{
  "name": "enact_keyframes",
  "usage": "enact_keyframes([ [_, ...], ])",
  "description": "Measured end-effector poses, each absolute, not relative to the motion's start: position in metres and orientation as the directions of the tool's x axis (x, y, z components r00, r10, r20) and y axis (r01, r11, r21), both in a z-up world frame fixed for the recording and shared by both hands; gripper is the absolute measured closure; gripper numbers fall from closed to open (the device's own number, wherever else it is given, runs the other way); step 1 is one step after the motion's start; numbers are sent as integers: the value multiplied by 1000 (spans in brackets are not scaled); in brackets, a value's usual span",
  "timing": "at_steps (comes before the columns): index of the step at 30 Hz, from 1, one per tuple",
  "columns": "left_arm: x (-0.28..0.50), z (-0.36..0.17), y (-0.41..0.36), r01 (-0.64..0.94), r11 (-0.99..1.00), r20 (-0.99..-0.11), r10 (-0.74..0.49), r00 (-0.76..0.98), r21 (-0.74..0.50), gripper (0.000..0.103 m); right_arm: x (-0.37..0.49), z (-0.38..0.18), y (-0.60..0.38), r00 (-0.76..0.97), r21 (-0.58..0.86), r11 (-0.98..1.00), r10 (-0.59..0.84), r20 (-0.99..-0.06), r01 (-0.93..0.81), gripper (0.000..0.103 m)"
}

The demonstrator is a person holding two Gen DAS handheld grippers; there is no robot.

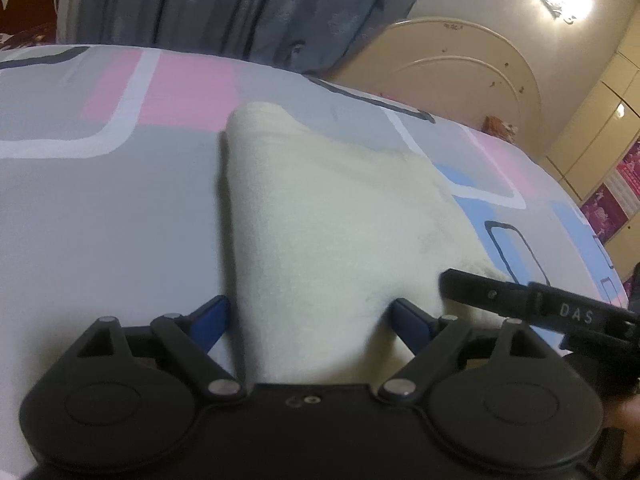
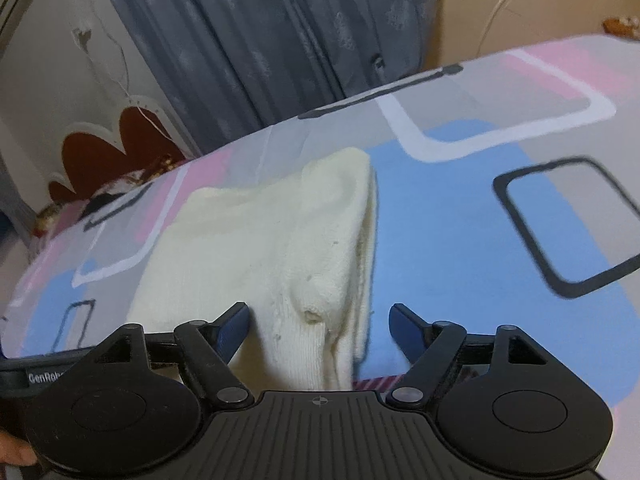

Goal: Fold small clothes
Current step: 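Pinch the cream sweater's folded edge with the right gripper and lift it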

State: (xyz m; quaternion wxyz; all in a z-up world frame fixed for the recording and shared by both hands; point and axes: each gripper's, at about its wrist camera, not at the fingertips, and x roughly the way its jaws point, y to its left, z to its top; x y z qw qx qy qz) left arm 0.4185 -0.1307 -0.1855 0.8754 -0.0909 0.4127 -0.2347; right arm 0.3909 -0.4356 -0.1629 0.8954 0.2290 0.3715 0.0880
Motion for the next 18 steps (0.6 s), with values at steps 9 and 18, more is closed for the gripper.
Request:
enact_keyframes([
  [9, 423, -186, -126, 332, 826, -643, -564, 518, -456, 51, 398, -171, -451, 697, 592, 805, 415, -586, 18, 45],
  [18, 415, -175, -137, 369, 843, -639, -538, 550, -393, 67, 399, -165, -440, 693, 594, 804, 421, -586, 14, 67],
])
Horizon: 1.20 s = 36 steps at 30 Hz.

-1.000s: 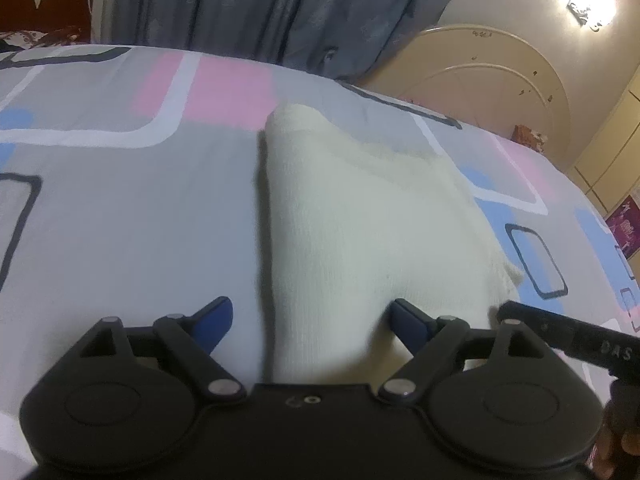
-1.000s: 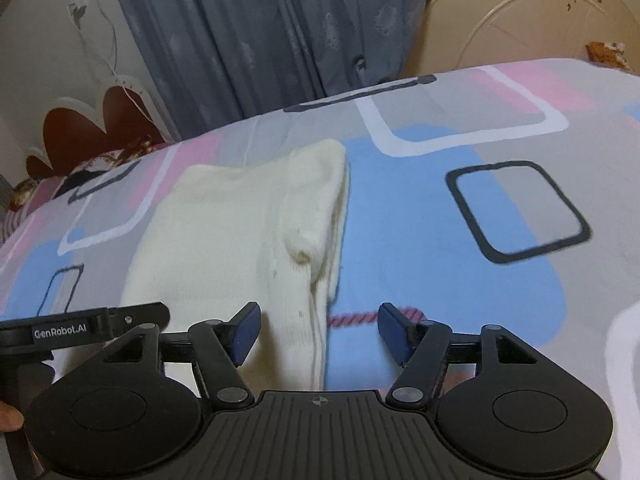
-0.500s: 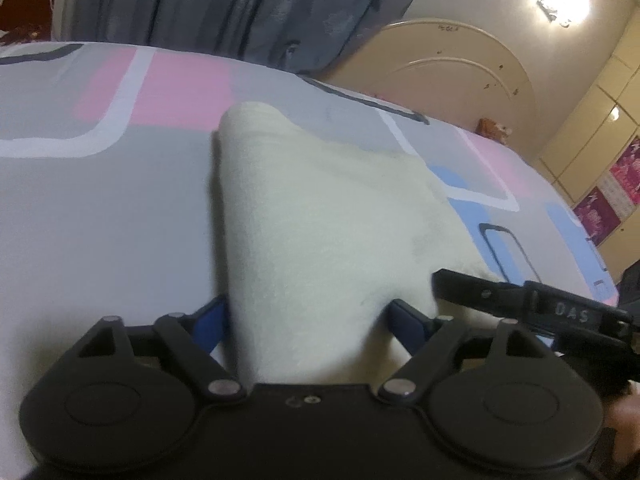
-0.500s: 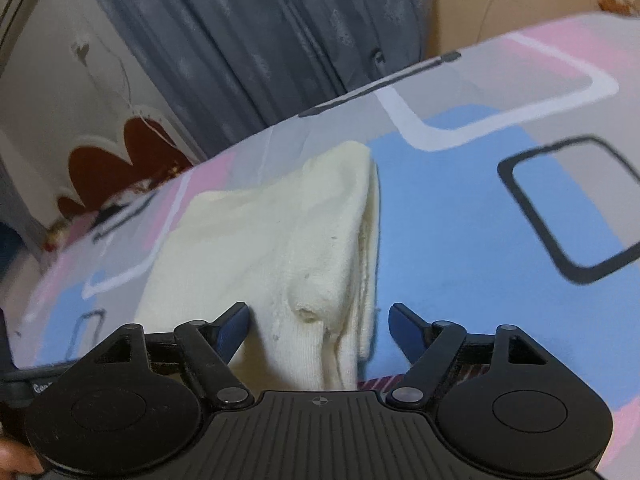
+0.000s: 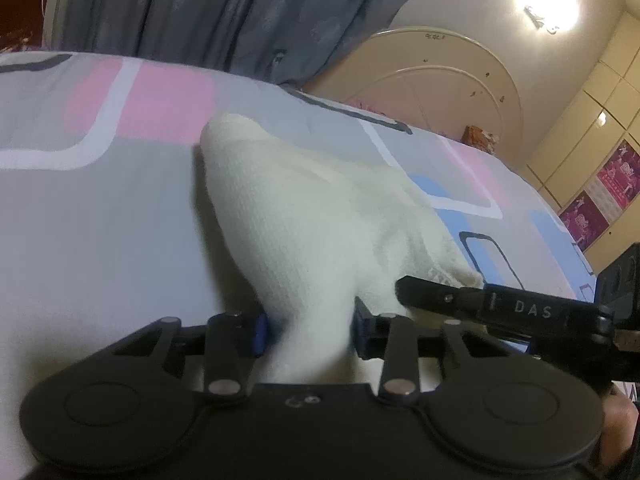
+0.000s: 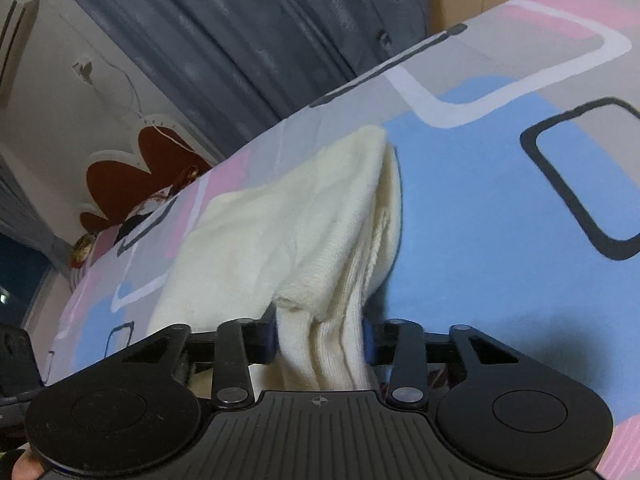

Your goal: Fold small clothes

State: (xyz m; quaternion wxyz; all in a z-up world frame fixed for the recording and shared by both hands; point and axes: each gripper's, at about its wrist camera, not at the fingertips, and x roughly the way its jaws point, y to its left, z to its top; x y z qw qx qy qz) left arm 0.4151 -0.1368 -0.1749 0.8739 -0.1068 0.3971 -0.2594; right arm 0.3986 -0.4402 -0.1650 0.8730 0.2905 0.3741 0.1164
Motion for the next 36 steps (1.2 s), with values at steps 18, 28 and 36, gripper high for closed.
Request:
enact_keyframes([
  [18, 388, -130, -94, 390, 862, -576, -507, 641, -324, 70, 389, -128, -408, 729, 614, 785, 470, -498, -87, 69],
  [28, 371, -104, 25, 335, 895, -534, -446, 719, -296, 70, 394, -101, -296, 706, 627, 754, 553, -442, -198, 69],
  [36, 375, -111, 133, 287, 916, -534, -398, 746, -282, 70, 404, -105, -172, 686, 612, 752, 581, -438, -246, 69],
])
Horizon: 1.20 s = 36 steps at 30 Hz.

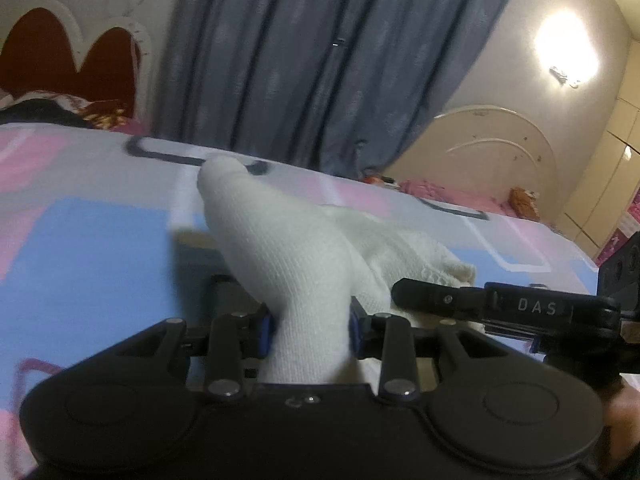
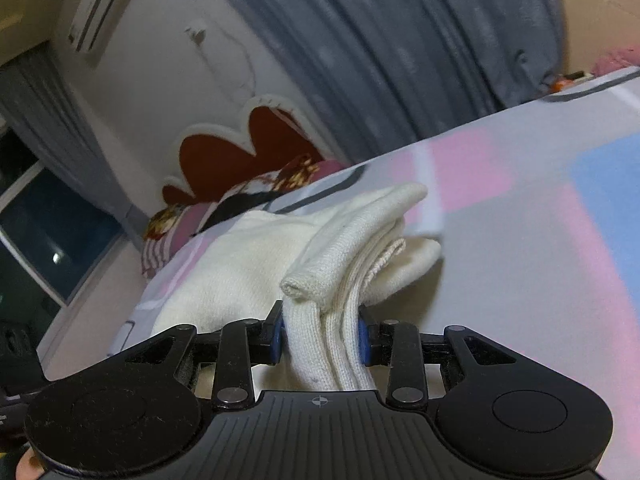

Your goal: Fold small clothes

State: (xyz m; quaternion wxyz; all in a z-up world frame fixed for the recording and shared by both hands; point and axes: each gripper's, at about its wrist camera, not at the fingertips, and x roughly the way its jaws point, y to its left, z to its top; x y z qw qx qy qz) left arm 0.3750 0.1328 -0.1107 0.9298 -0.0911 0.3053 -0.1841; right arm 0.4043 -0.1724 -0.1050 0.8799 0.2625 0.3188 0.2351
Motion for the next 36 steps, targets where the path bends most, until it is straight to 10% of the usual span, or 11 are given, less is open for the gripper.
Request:
enact_keyframes([
  [9, 397, -154, 198, 254, 927, -594, -371, 714, -275, 68, 429, -146, -86, 660, 603, 761, 583, -474, -240, 69],
  [16, 392, -178, 215, 224, 936, -617, -348, 706, -271, 31, 431, -176, -105, 667, 640, 760, 536, -518, -114, 59],
  [24, 386, -139, 222, 214, 950, -498, -303, 812, -229, 35, 424, -134, -112, 767, 515, 849, 409, -496, -119, 59],
  [36, 423, -162, 204, 159, 964, -639, -260, 724, -212, 34, 444, -158, -67, 706, 402, 905, 374, -602, -138, 78],
])
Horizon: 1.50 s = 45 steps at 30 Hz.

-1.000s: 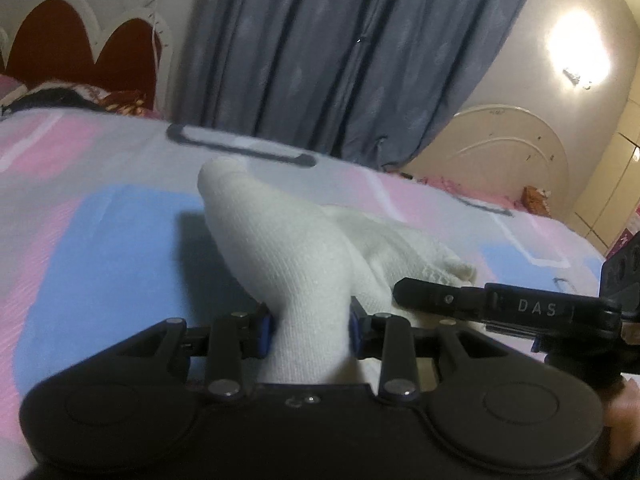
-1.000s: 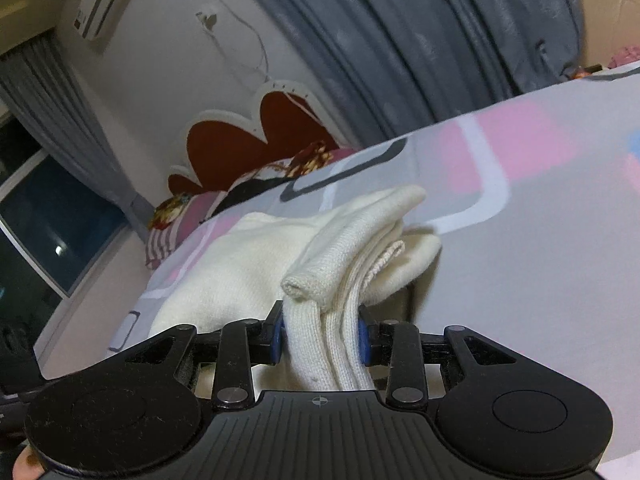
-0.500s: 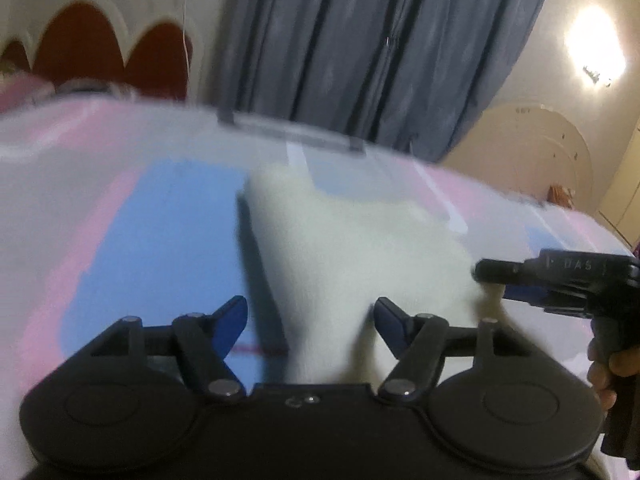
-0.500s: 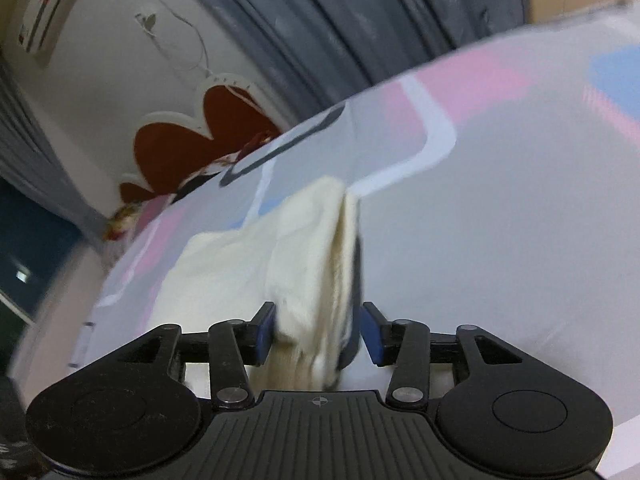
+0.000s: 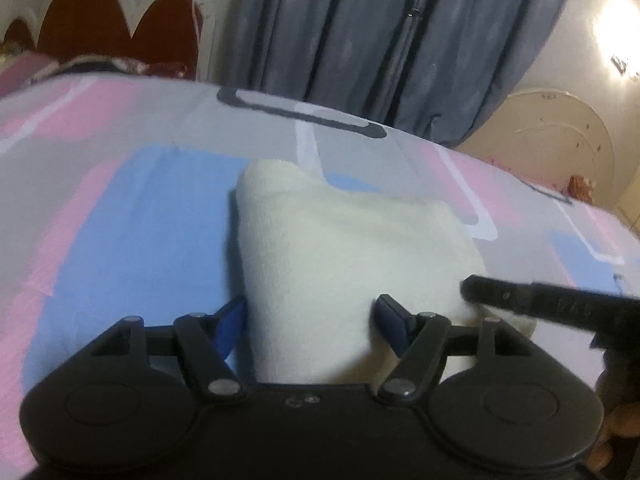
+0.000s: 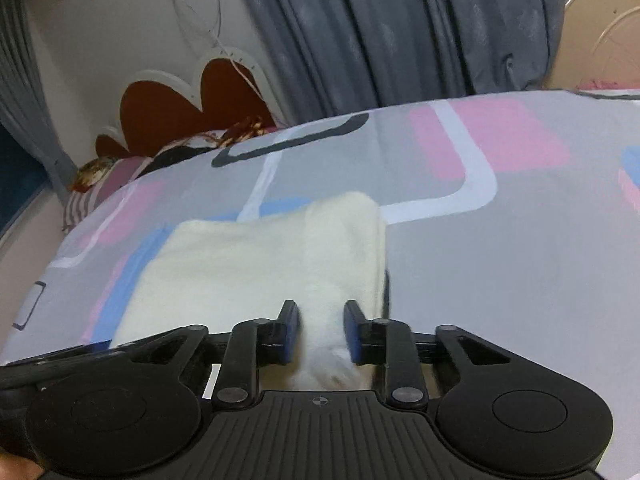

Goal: Fold small clothes
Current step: 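Press the sweater bundle flat with both grippers open along its sides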

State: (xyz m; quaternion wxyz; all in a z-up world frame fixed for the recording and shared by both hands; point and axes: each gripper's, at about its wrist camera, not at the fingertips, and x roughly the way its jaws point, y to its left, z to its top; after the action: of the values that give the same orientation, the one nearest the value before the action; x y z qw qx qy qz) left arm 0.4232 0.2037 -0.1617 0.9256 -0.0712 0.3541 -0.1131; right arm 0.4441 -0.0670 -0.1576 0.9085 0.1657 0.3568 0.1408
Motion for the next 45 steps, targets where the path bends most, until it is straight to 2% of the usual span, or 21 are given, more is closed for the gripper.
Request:
enact_keyframes([
  [8, 391, -140, 203, 210, 962, -635, -272, 723, -173, 35, 396, -126, -75, 739, 423, 890, 400, -543, -171, 78],
  [12, 372, -143, 195, 238, 963, -662, -263, 702, -129, 34, 366, -126, -67, 722, 413, 894, 402, -563, -175, 78],
  [15, 369, -162, 186, 250, 965, -705, -236, 668, -86, 34, 354, -144, -63, 692, 379, 915, 364, -623, -139, 78],
  [18, 368, -171, 185, 237, 969, -704, -219, 676, -74, 28, 353, -164, -62, 654, 362, 928, 330, -680, -92, 78],
  [26, 367, -170, 181, 226, 973, -701, -190, 687, -43, 17, 332, -156, -64, 676, 366, 926, 329, -660, -93, 78],
  [29, 371, -171, 179, 220, 974, -712, -186, 677, -45, 11, 335, -166, -61, 654, 345, 935, 309, -690, -77, 78],
  [33, 374, -172, 182, 199, 979, -727, -174, 665, -53, 1, 335, -170, -63, 655, 361, 930, 317, -686, -72, 78],
  [37, 377, -174, 186, 163, 982, -743, -179, 645, -95, 0, 336, -174, -68, 657, 388, 919, 335, -676, -70, 78],
  [45, 374, -173, 182, 102, 992, -740, -123, 661, -73, 0, 334, -174, -74, 652, 406, 910, 360, -667, -86, 77],
])
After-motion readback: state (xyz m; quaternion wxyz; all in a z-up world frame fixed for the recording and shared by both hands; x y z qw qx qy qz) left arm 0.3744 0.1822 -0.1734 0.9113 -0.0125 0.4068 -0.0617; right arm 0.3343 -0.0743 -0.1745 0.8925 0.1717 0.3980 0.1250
